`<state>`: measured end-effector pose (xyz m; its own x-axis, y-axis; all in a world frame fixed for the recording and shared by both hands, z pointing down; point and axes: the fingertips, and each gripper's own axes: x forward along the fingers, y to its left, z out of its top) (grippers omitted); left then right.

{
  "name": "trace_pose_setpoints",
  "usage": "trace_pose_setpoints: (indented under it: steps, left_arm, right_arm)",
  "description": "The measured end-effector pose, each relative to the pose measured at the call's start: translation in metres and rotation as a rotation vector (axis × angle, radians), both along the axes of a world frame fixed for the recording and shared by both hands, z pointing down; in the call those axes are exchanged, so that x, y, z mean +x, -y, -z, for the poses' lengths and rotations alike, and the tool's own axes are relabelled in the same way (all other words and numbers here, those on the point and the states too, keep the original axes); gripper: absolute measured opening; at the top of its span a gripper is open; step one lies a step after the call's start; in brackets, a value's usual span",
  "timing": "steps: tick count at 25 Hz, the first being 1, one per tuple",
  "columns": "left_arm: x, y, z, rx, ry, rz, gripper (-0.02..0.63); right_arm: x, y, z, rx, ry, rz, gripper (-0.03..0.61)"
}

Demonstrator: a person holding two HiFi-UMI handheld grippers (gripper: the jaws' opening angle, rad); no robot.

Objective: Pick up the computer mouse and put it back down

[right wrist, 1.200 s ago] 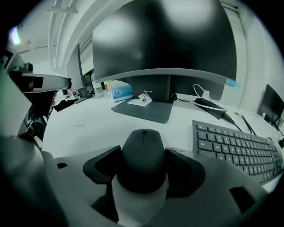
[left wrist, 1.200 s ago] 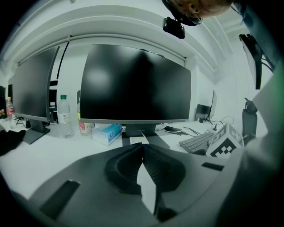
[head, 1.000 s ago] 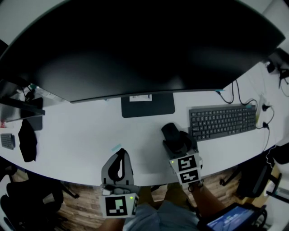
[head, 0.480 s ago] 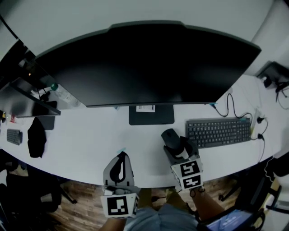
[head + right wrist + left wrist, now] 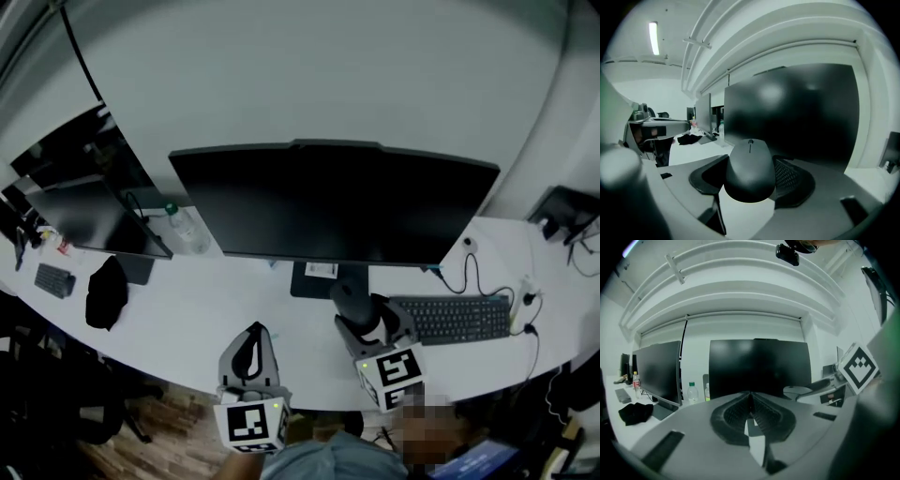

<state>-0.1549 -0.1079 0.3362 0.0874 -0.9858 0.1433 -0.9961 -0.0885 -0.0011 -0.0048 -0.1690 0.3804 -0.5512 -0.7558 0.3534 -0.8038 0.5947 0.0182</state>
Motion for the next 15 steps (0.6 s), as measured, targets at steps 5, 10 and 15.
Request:
trace_pose_setpoints:
  steps: [5,10,15]
  left_arm:
    - [-0.013,-0.001,0.021,0.062,0.0,0.046,0.005]
    - [-0.021,-0.007,0.023,0.066,-0.004,0.071,0.005]
    - [-0.032,-0.01,0.02,0.063,-0.008,0.091,0.005]
  right_arm:
    - [-0.019,0.0,0.037,0.077,0.013,0.06,0.302]
    - [-0.031,0.0,0.043,0.097,0.009,0.091,0.302]
    - [-0.044,-0.001,0.037,0.089,-0.001,0.115,0.302]
